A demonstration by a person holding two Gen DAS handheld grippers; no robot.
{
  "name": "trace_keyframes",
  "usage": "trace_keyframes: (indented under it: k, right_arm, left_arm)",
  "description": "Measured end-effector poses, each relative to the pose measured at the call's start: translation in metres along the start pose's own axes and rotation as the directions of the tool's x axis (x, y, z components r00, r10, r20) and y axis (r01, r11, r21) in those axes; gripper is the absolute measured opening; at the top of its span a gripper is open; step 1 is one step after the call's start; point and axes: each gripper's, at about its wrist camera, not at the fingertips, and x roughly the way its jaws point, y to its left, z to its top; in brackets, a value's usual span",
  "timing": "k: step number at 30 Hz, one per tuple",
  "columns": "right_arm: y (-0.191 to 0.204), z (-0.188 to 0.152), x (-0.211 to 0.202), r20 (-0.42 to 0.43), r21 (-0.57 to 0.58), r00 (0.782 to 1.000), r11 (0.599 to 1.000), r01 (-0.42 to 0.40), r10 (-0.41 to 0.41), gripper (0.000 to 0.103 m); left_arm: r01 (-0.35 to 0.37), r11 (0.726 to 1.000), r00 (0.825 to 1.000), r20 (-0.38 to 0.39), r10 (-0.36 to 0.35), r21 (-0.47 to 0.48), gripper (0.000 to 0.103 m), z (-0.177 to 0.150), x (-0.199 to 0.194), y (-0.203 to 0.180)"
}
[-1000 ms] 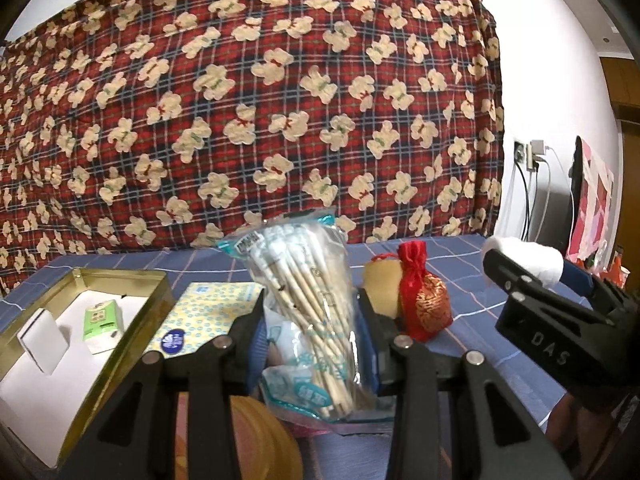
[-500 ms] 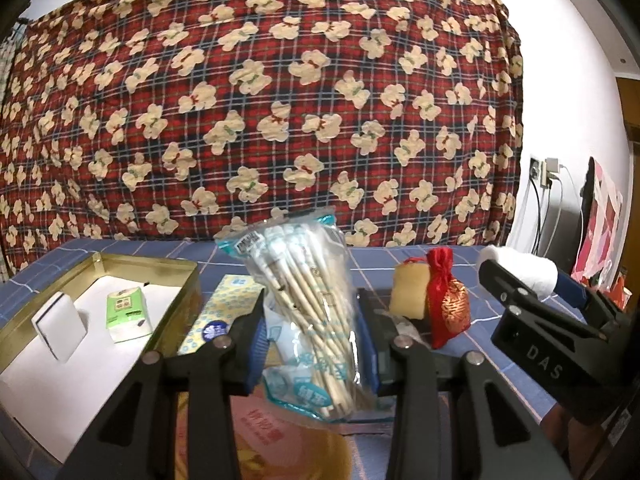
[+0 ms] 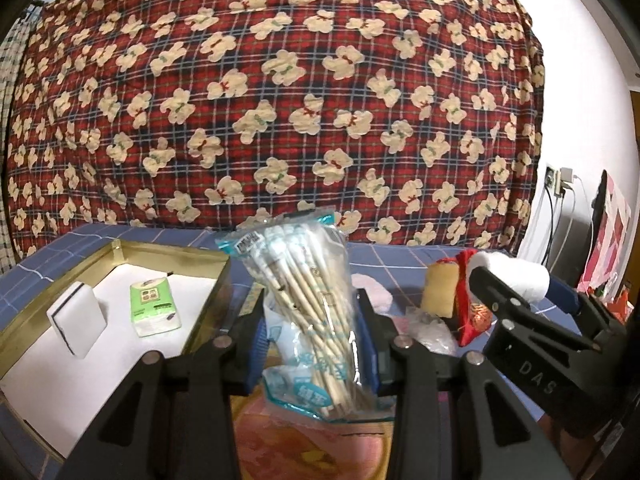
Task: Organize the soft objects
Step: 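Lift the swab bag with the left tool while the right tool lifts the towel, then carry the swab bag over the gold tray while the right tool carries the towel there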
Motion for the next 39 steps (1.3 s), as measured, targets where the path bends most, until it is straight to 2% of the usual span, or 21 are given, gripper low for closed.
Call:
trace_keyframes:
  k: [18,39]
  right_arm:
    - [0.035,0.001,0.018,-0.033,-0.045,0.998,0.997,-0.063,0.061,0.082]
    - [0.053,0.005,0.034,-0.103,-0.044,0.989,0.992,-0.115,0.11,0.082]
  left_arm:
    - [-0.032,0.999,0.999,-0.024,0.031,-0.036,0.038,0.003,0.004,0.032]
    - [-0.027,0.998,0.998,-0.063,0.023,-0.059,0.038,0.005,0.004,0.059]
